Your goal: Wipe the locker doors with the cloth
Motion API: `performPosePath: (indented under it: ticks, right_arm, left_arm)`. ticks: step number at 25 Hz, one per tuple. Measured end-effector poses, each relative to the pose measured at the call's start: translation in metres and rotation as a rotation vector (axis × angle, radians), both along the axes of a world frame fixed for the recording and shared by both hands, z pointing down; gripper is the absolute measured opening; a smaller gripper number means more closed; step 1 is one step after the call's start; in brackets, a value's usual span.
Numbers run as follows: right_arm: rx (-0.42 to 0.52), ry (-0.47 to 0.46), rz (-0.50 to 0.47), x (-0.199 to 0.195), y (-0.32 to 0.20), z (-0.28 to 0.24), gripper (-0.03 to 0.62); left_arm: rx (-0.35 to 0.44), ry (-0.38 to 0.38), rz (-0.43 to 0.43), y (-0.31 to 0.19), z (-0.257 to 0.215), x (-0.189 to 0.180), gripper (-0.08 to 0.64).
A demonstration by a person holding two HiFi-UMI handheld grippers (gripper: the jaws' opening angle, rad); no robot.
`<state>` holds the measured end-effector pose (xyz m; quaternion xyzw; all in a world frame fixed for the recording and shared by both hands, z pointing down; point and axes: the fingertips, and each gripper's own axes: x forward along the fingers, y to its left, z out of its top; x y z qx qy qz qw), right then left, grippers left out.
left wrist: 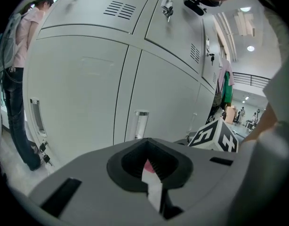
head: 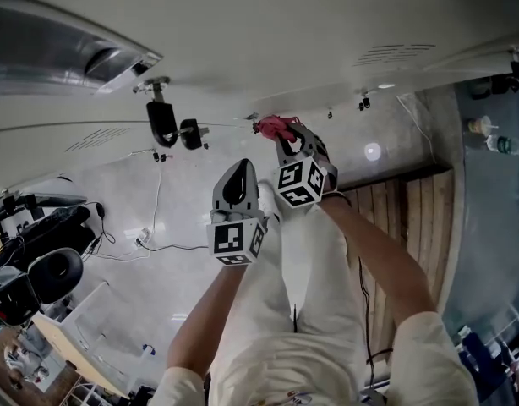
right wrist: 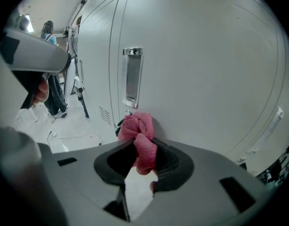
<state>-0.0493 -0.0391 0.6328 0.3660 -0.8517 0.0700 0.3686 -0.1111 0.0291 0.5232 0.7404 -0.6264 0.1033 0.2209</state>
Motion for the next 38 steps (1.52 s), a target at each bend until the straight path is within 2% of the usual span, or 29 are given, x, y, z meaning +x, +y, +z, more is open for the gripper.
performPosePath:
  ticks: [4,16,20,25,38]
  right_arm:
    - [-0.018,0.018,0.014,0.003,-0.004,0.014,0.104]
    - [-0.027,0.045,-0.036,-0.024,-0.006,0.034,0.104]
    - [-0.041,0.037,-0.004,-0.024,-0.011,0.037,0.104]
    - [-0.052,0.02,0.065,-0.013,-0.018,0.038,0.104]
    - [-0.027,0.052,0.08,0.026,-0.032,0.036,0.106]
  left_arm:
    - [-0.016,-0.02,0.02,-0.001,0.01,-0.003,0.005]
    - [-0.033,-0.011,0.034,0.005,0.019,-0.001,0.005]
    - [-0.029,-0.006,0.037,0.005,0.017,0.0,0.005]
    - [-0.024,-0.01,0.038,0.004,0.014,0.0,0.005]
    - [-0.024,-0.005,0.057,0.003,0.012,0.016,0.005]
